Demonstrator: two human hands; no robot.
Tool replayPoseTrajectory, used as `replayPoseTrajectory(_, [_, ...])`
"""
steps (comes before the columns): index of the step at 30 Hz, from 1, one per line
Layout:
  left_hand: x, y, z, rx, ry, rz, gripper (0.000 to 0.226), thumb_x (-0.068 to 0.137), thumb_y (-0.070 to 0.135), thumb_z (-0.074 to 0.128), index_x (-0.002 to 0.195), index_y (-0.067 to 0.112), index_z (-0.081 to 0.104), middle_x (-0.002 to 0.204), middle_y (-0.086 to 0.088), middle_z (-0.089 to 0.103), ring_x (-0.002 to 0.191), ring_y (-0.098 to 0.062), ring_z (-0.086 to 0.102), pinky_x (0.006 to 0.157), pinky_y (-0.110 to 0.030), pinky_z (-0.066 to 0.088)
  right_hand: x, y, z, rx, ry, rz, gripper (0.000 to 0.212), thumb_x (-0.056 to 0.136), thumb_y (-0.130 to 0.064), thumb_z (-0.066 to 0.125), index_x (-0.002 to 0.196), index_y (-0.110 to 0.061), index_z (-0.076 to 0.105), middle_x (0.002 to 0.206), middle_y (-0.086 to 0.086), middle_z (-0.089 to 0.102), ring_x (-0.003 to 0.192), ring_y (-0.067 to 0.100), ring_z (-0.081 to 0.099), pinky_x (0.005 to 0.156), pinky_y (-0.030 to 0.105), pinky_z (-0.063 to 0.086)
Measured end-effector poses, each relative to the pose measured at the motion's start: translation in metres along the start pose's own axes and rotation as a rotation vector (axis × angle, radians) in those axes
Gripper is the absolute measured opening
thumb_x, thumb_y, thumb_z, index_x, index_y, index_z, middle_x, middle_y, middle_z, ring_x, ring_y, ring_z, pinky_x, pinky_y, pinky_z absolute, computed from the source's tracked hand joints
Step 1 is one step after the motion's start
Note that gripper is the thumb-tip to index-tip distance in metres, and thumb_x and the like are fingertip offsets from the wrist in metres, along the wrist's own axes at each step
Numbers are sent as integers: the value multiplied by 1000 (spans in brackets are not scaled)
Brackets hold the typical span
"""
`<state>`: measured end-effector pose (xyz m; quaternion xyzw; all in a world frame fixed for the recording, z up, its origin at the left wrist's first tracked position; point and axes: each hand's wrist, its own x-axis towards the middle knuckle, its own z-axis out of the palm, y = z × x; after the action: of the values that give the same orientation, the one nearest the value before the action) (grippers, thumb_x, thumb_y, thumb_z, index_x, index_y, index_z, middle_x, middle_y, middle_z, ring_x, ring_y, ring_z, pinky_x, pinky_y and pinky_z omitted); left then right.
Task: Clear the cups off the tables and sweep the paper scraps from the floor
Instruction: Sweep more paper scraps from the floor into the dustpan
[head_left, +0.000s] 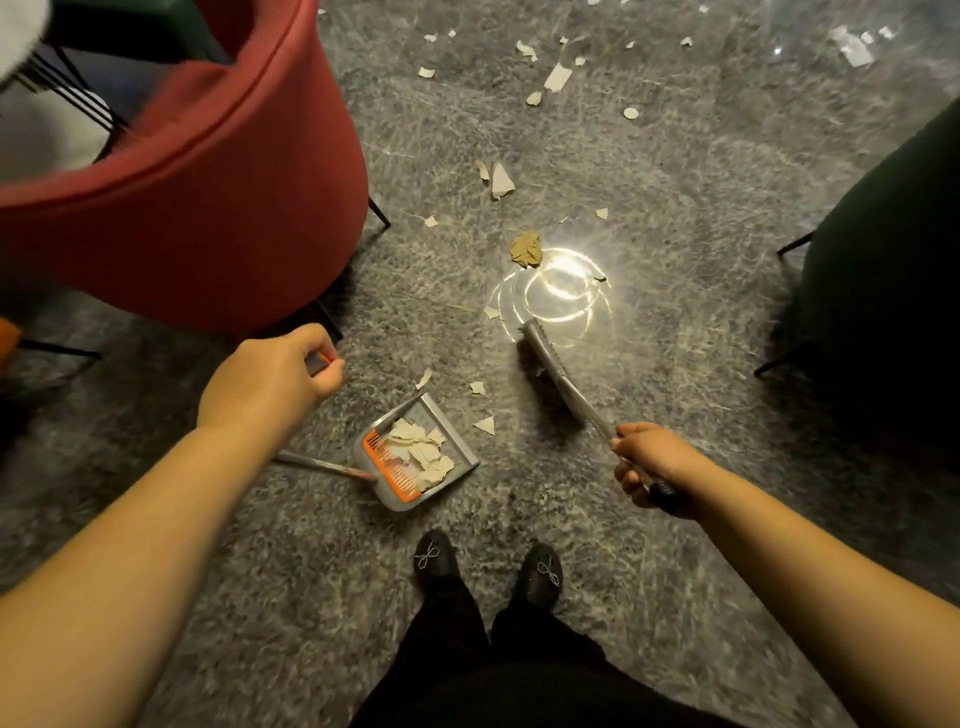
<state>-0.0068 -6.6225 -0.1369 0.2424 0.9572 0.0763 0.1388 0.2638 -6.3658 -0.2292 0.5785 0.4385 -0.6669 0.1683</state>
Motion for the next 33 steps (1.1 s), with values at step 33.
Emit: replayPoseTrajectory(33, [29,-84,-2,-81,2,28,22,91,50,57,80,32,51,68,10,61,59,-17,57,48,-36,51,-51,-13,142,-224,-193,102,35,100,-3,39,135,-11,38,63,7,40,27,9,34,32,11,28])
